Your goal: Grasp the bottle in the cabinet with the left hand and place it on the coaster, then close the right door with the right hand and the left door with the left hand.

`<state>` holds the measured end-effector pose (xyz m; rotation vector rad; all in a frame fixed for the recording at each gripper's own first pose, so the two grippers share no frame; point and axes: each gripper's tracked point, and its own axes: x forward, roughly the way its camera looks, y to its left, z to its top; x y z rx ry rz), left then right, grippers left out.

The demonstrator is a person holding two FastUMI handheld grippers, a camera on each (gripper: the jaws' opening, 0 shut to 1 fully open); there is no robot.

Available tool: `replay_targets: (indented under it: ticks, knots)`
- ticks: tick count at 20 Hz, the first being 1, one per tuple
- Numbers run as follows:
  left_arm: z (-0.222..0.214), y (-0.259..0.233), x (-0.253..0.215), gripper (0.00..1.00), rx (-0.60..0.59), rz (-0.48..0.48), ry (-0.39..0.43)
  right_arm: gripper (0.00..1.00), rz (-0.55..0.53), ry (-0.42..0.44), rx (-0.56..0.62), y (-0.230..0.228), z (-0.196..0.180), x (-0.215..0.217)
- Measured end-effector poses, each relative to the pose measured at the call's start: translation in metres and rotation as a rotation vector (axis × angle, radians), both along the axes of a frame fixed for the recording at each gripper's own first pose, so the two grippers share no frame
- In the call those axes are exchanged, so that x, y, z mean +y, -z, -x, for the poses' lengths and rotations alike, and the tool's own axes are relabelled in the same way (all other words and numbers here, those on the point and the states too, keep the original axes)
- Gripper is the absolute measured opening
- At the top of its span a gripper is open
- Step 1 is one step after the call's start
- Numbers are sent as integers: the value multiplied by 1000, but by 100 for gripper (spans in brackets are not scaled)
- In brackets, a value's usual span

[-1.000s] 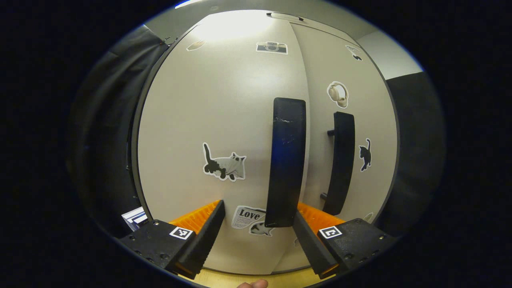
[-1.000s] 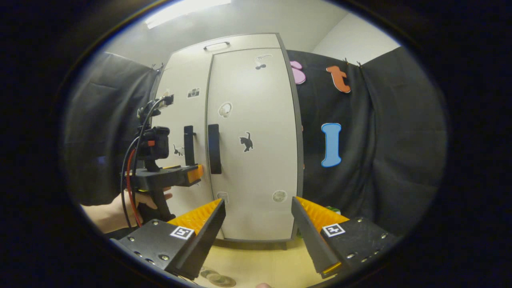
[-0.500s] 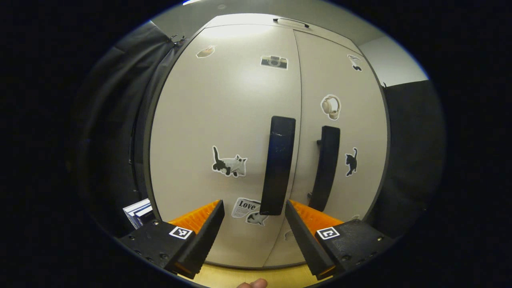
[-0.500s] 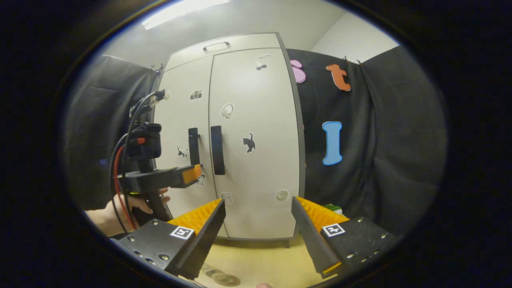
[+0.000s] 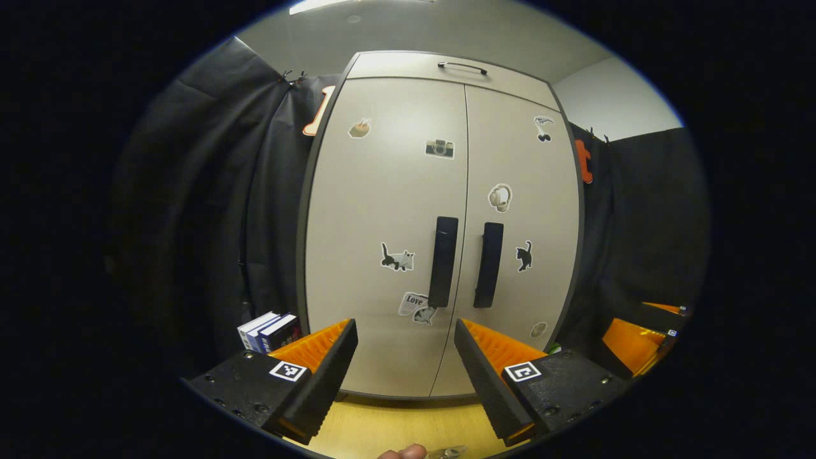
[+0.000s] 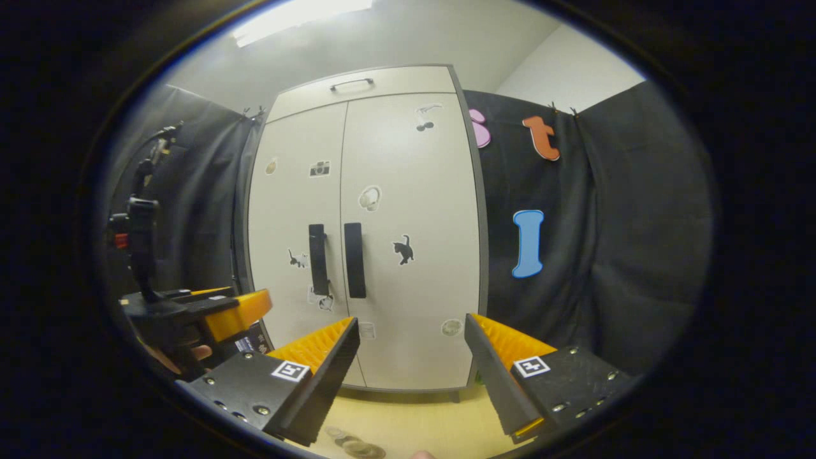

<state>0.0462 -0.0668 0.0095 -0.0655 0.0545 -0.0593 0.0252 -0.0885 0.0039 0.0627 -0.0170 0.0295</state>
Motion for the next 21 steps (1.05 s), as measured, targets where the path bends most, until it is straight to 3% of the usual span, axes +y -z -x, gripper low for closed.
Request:
replay_targets:
  ticks: [6, 21]
  knots:
    - [41, -1, 21, 97, -12, -28, -45, 100, 18, -5, -6, -3, 12, 18]
    - [56, -1, 36, 97, -20, -48, -71, 100, 11, -11, 1, 1, 25, 26]
